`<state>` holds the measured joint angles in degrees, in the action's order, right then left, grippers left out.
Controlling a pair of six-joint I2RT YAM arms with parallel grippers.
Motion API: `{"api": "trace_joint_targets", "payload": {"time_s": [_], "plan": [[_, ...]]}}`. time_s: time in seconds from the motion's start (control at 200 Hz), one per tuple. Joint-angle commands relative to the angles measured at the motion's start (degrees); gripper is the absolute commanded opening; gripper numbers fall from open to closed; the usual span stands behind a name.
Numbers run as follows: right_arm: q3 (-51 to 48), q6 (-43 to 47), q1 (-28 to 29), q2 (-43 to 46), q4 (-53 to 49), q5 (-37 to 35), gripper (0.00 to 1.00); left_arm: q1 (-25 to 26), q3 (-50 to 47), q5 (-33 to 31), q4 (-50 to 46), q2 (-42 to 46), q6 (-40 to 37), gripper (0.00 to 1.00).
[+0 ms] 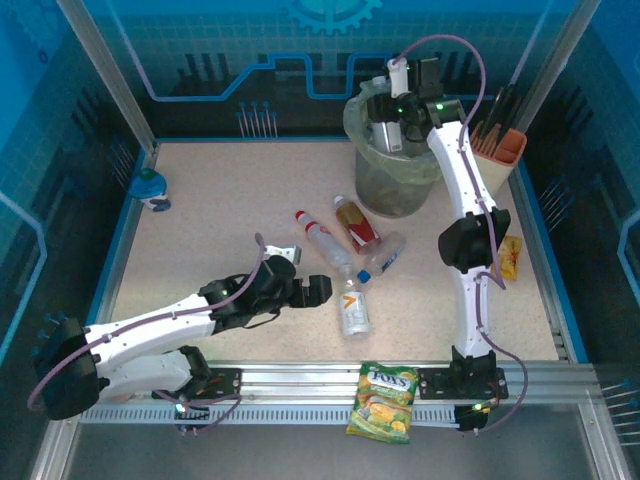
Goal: Put the plastic bottles in the bin
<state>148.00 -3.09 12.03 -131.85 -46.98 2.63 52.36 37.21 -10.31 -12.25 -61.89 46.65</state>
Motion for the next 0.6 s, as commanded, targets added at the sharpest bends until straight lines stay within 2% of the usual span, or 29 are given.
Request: {"api": "trace_joint_targets", "payload": {"time_s": [0.0, 0.295, 0.45, 0.595], "plan": [[-1.9, -2.4, -1.27, 0.22, -8.58, 3.65, 0.77, 0.38, 0.57, -0.94, -0.28, 0.01, 0.63, 0.99], [-0.7, -5.78, -2.93, 8.61, -7.42, 6.43, 1.0, 0.38, 0.99, -1.04, 0.03, -0.42, -0.22, 0.99], [-0.22, -6.88, -3.68, 9.79, -5.93, 7.36, 0.98, 0.33, 1.2, -0.87, 0.32, -0.46, -0.64, 0.99], [-0.53, -7.42, -3.77, 7.08, -6.18, 9.14, 0.96, 0.38, 1.02, -0.75, 0.31, -0.38, -0.49, 0.99]]}}
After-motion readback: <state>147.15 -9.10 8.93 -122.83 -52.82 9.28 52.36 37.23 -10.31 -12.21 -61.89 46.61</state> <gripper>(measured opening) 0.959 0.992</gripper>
